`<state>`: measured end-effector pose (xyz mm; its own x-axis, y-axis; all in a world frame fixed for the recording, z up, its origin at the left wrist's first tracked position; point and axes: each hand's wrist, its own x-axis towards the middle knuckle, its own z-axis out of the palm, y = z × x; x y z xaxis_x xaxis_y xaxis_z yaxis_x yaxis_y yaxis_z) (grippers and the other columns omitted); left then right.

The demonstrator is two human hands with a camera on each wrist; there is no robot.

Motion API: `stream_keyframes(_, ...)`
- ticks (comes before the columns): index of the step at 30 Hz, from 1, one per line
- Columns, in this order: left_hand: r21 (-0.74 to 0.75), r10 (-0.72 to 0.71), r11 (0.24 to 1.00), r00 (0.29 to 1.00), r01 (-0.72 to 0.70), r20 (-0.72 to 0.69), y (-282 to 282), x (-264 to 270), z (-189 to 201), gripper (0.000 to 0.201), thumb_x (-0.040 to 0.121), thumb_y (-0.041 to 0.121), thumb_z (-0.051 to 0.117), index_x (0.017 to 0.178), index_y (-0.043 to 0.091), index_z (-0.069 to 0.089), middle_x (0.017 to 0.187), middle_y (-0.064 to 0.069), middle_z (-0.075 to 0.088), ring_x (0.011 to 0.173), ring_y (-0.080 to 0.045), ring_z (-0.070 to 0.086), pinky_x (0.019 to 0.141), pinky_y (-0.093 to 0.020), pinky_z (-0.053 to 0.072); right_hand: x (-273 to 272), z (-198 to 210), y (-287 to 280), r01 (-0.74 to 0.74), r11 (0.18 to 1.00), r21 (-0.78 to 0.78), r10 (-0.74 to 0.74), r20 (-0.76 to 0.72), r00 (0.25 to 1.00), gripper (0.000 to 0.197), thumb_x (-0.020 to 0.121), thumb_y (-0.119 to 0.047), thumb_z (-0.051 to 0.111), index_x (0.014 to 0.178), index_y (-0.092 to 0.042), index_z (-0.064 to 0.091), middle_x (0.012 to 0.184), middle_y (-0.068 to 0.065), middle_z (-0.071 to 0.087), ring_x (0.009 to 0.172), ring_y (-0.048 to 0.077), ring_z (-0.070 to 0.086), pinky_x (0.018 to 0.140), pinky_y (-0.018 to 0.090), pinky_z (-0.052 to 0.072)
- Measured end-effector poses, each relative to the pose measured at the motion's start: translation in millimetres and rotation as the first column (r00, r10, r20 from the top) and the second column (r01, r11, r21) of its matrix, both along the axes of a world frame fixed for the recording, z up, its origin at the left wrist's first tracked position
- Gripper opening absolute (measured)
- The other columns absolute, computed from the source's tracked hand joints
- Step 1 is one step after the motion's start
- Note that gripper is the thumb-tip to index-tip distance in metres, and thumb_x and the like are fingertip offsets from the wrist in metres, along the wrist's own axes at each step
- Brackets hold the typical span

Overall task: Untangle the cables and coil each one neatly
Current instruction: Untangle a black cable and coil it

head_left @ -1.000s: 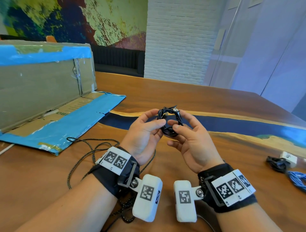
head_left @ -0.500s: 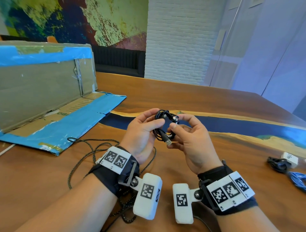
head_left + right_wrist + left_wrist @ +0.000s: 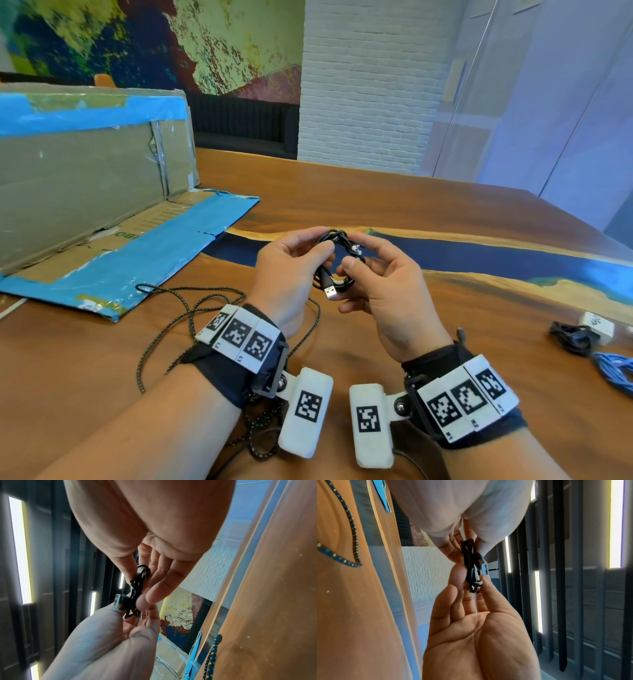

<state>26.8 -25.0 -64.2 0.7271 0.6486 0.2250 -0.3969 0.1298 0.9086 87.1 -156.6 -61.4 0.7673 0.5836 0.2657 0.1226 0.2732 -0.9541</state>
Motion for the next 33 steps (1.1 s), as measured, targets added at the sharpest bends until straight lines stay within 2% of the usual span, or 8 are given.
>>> stream_keyframes(3,0.055,0.029,0.998,0.999,-0.028,-0.025,1,2,-1,0.021,0.095,0.004,0.068,0.101,0.021,0.078,0.087,-0.007,0.073,0.077,-0.015,0.066,0.071,-0.028,0.054,-1,1,1,0.0,1.0,-0.009,0.001,0.018,1.0,0.035,0.099,-0.007,0.065,0.131,-0.02,0.064,0.087,0.011,0.075,0.066,0.032,0.072,0.055,0.033,0.058)
stream_keyframes(8,0.065,0.048,0.997,0.997,-0.044,-0.057,1,4,-3,0.018,0.095,0.003,0.068,0.098,0.018,0.077,0.076,0.0,0.07,0.07,-0.01,0.063,0.066,-0.024,0.052,0,0,-2,-0.024,0.998,-0.055,0.025,0.022,0.999,0.031,0.098,-0.005,0.066,0.125,-0.02,0.065,0.088,0.011,0.076,0.067,0.032,0.073,0.056,0.035,0.057)
stream_keyframes(14,-0.016,-0.043,0.999,0.996,0.042,-0.081,6,1,-1,0.015,0.092,0.003,0.071,0.102,0.012,0.076,0.086,-0.006,0.072,0.076,-0.017,0.065,0.075,-0.036,0.053,3,-1,-3,-0.009,0.997,-0.078,0.01,0.011,1.0,0.033,0.097,-0.008,0.067,0.126,-0.024,0.067,0.099,0.02,0.075,0.064,0.027,0.069,0.051,0.035,0.054)
stream_keyframes(18,-0.023,-0.064,0.998,0.993,0.062,-0.097,5,1,-3,0.017,0.092,0.002,0.07,0.102,0.014,0.076,0.09,-0.007,0.073,0.078,-0.017,0.066,0.075,-0.035,0.056,5,-2,-3,0.0,0.994,-0.106,0.002,0.016,1.0,0.034,0.097,-0.009,0.068,0.126,-0.027,0.067,0.101,0.013,0.077,0.065,0.025,0.068,0.047,0.032,0.052)
stream_keyframes(22,-0.037,-0.086,0.996,0.991,0.082,-0.103,5,1,-3,0.019,0.092,0.004,0.069,0.108,0.012,0.075,0.1,-0.018,0.074,0.086,-0.024,0.069,0.086,-0.046,0.057,6,-3,-3,0.015,0.993,-0.114,-0.015,0.001,1.0,0.033,0.096,-0.011,0.069,0.125,-0.027,0.067,0.1,0.011,0.078,0.066,0.026,0.068,0.047,0.032,0.052)
stream_keyframes(27,-0.097,-0.089,0.992,0.992,0.079,-0.095,5,2,-3,0.02,0.094,0.0,0.065,0.111,0.007,0.073,0.094,-0.016,0.077,0.083,-0.021,0.071,0.08,-0.034,0.059,9,-5,-3,0.054,0.991,-0.119,-0.053,0.009,0.999,0.034,0.097,-0.011,0.069,0.128,-0.025,0.066,0.099,0.008,0.078,0.066,0.025,0.07,0.048,0.031,0.053)
stream_keyframes(30,-0.103,-0.087,0.992,0.992,0.077,-0.094,4,1,-3,0.019,0.091,-0.003,0.068,0.109,0.004,0.073,0.096,-0.02,0.077,0.084,-0.023,0.072,0.081,-0.034,0.058,8,-4,-4,0.028,0.991,-0.132,-0.026,0.018,0.999,0.04,0.099,-0.01,0.064,0.133,-0.032,0.06,0.101,0.007,0.078,0.063,0.022,0.07,0.051,0.033,0.055)
stream_keyframes(33,-0.086,-0.083,0.994,0.991,0.074,-0.102,5,1,-3,0.018,0.09,-0.003,0.069,0.106,0.005,0.073,0.097,-0.021,0.077,0.085,-0.024,0.073,0.08,-0.035,0.058,8,-2,-5,-0.002,0.989,-0.147,0.006,0.026,1.0,0.041,0.101,-0.009,0.062,0.134,-0.034,0.061,0.105,0.008,0.077,0.065,0.028,0.072,0.052,0.034,0.056)
